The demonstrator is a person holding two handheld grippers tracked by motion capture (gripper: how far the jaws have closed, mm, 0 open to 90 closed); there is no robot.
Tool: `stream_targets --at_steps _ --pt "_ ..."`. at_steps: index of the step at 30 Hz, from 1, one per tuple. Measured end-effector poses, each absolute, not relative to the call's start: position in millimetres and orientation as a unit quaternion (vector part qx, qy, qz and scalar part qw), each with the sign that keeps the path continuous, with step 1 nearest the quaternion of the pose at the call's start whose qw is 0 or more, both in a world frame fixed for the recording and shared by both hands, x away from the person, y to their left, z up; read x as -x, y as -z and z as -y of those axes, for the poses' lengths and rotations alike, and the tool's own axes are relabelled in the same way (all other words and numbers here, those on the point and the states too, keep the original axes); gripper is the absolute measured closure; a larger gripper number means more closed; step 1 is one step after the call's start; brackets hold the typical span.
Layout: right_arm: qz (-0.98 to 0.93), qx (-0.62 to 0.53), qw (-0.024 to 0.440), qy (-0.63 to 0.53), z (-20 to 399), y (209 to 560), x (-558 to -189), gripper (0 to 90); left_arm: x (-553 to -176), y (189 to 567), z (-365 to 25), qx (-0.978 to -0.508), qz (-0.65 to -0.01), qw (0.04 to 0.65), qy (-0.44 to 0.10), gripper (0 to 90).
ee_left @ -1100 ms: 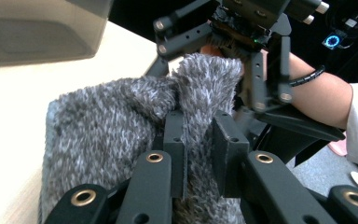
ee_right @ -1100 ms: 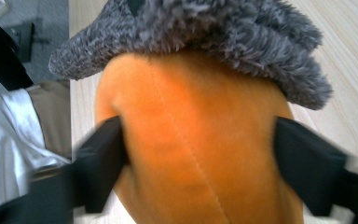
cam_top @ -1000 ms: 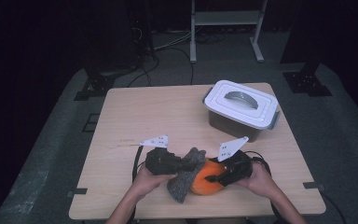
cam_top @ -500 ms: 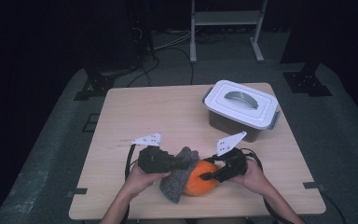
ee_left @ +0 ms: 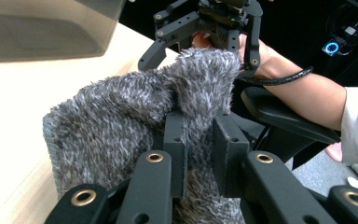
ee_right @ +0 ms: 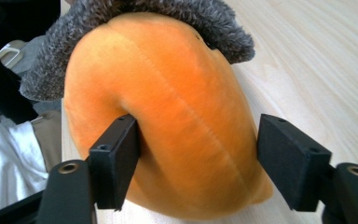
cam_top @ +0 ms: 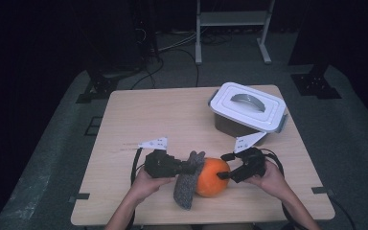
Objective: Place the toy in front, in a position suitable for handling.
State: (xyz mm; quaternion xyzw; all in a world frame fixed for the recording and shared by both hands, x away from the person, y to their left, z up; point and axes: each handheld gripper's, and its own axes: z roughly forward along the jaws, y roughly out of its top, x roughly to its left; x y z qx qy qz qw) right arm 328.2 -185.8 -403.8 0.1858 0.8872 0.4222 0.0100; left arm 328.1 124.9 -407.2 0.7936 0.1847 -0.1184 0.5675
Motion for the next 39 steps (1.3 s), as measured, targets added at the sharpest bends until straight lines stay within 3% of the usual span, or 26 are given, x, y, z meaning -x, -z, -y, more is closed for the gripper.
stream_targets --at_steps 4,11,12,16,21,26,30,39 --pt "-0.891 -0.172 0.022 -0.419 184.2 399.1 -320.1 29.3 -328.0 407.5 -120.6 -0.793 -0.189 0.568 0.115 77.6" --pt "-0.905 -0.127 0.031 -0.405 160.4 391.9 -308.2 16.0 -327.8 407.7 -113.3 -0.792 -0.192 0.569 0.113 77.6" --pt "-0.908 -0.125 0.039 -0.397 154.9 392.9 -306.6 16.6 -326.9 407.2 -111.9 -0.794 -0.190 0.566 0.112 77.5" --pt "-0.912 -0.110 0.060 -0.390 156.4 391.8 -305.6 41.8 -327.8 407.1 -117.2 -0.791 -0.193 0.570 0.113 77.6" --pt "-0.900 -0.118 0.043 -0.417 167.4 395.4 -310.1 49.7 -326.5 405.4 -117.4 -0.796 -0.187 0.566 0.109 77.5" --pt "-0.892 -0.114 0.043 -0.436 159.7 393.3 -305.7 51.1 -323.8 395.8 -119.3 -0.786 -0.174 0.582 0.112 77.5" --pt "-0.880 -0.118 0.015 -0.460 154.6 395.0 -308.4 50.5 -323.6 391.3 -125.5 -0.787 -0.172 0.584 0.099 77.5" --pt "-0.881 -0.151 -0.004 -0.448 175.3 404.1 -327.3 38.0 -330.6 411.5 -130.1 -0.793 -0.200 0.565 0.107 77.5"
